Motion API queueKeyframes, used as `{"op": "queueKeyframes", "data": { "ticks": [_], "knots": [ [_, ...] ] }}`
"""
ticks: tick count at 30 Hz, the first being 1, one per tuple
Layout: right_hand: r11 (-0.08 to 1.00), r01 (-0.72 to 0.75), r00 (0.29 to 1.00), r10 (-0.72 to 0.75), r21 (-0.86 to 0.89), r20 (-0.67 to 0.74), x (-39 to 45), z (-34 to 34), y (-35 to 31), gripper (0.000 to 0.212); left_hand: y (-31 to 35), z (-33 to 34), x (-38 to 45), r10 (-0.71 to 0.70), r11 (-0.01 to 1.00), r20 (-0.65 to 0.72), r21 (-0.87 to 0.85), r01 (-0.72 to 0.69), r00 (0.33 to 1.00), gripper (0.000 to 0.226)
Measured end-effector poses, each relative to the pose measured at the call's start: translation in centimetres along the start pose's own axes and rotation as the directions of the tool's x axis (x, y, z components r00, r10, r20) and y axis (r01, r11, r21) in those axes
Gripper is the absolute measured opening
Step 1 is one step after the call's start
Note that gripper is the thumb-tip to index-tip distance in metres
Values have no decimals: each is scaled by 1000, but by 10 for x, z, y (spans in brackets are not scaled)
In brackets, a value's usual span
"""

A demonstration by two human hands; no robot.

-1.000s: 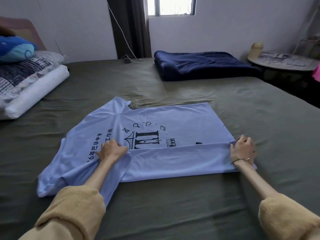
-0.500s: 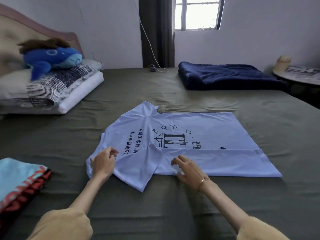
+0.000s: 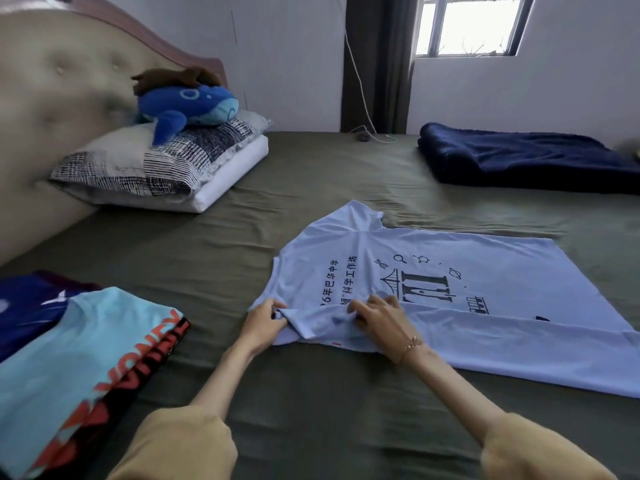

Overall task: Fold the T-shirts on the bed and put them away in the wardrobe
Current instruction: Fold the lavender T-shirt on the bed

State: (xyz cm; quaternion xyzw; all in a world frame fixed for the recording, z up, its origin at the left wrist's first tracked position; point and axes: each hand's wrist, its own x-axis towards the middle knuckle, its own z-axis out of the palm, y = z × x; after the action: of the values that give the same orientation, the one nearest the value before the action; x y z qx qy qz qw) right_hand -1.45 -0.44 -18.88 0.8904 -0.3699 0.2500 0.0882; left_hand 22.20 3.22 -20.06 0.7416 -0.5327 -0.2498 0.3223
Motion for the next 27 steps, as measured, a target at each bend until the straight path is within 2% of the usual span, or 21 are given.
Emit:
{"op": "queueKeyframes", "data": {
  "ticks": [3, 4, 6, 10, 12, 14, 18, 21, 23, 27],
  "knots": [
    [992, -123, 988, 120, 25, 101, 43, -9, 9, 15, 10, -4, 16, 49, 999, -26, -3, -49, 998, 10],
    [976, -200, 967, 183, 84, 176, 60, -11, 13, 19, 13, -5, 24, 39, 999, -40, -25, -40, 998, 13],
    [955, -265, 947, 232, 131, 223, 87, -8, 26, 22, 15, -5, 37, 16, 998, -59, -53, -19, 998, 19],
    [975, -217, 951, 200, 48, 237, 126, 10, 48, 20, 7, -3, 58, 85, 996, 0, 21, -85, 996, 36],
    [982, -190, 950, 185, -4, 253, 139, 23, 57, 19, 3, -2, 68, 143, 988, 33, 52, -145, 989, 38],
    [982, -179, 947, 189, -61, 261, 145, 33, 62, 21, -2, -4, 74, 142, 988, 70, 58, -147, 987, 38],
    [970, -184, 954, 215, -160, 209, 156, 52, 73, 28, -18, 0, 85, 62, 994, 118, -97, -51, 991, 33],
    [960, -172, 960, 213, -220, 180, 161, 62, 76, 30, -25, 3, 84, 77, 987, 131, -147, -57, 988, 32],
    [964, -180, 965, 212, -197, 153, 164, 70, 75, 29, -27, 4, 86, 85, 983, 128, -173, -62, 988, 31],
    [969, -178, 949, 215, -169, 231, 161, 78, 63, 33, -30, 3, 91, 74, 970, 129, -239, -42, 989, 24]
  ]
}}
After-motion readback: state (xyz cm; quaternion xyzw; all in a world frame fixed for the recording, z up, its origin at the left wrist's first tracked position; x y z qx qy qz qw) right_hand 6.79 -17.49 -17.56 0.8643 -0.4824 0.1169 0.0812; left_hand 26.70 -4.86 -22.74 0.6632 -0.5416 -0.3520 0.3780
